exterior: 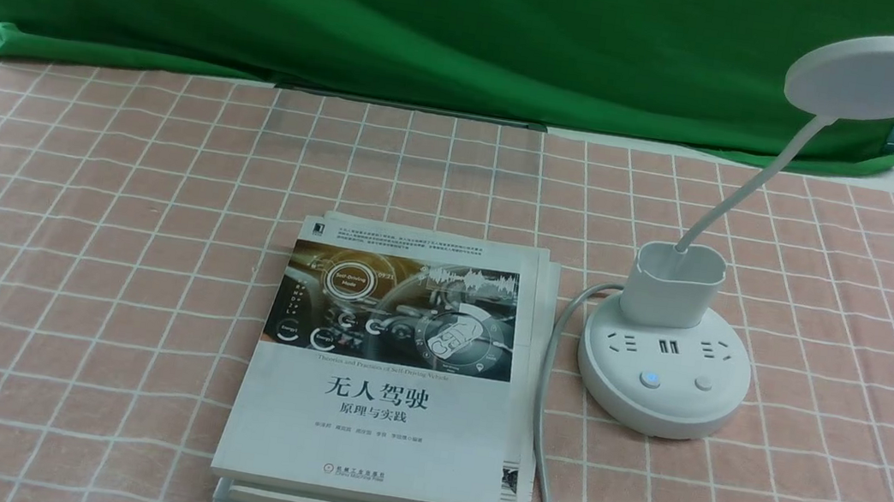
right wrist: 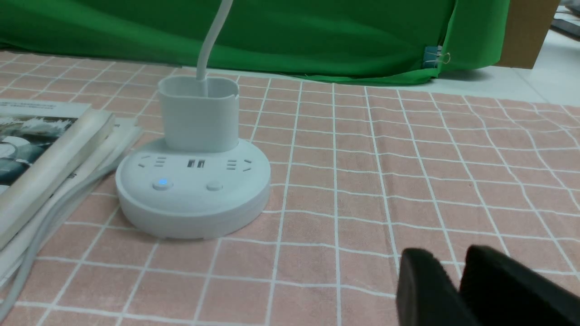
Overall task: Turn on the table lamp on the pink coffee tablecloth with your hand.
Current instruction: 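Press the button on the base of the white desk lamp with the right gripper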
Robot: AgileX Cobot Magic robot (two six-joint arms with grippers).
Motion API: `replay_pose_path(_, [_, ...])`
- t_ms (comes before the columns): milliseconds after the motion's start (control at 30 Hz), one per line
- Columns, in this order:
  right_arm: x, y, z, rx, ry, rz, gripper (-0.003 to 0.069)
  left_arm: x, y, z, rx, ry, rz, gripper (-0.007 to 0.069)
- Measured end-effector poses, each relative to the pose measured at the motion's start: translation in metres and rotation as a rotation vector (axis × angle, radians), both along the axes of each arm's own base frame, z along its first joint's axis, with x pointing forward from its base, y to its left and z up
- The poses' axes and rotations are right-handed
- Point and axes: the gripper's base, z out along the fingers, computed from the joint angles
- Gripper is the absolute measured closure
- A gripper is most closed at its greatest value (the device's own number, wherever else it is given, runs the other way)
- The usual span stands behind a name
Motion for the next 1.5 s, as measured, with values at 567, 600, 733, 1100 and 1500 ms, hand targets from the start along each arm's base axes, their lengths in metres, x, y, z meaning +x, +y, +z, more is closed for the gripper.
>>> replay_pose_path(567, [0.0,0.0,0.0,0.0,0.0,0.0,0.0473,0.0,0.0,0.0,0.001,0.0,0.0,0.0606])
replay_pose_path(600, [0.0,0.0,0.0,0.0,0.0,0.0,0.0473,0.0,0.0,0.0,0.001,0.001,0.0,0.0606])
replay_pose_path(733, [0.0,0.0,0.0,0.0,0.0,0.0,0.0466,0.0,0.0,0.0,0.001,0.0,0.0,0.0606])
replay_pose_path(1100, [0.001,-0.003,0.018,0.353,-0.188,-0.053,0.0445,0.0,0.0,0.0,0.001,0.0,0.0,0.0606])
replay_pose_path(1500, [0.003,-0.003,0.037,0.55,-0.197,-0.061,0.0529,0.0,0.0,0.0,0.001,0.0,0.0,0.0606])
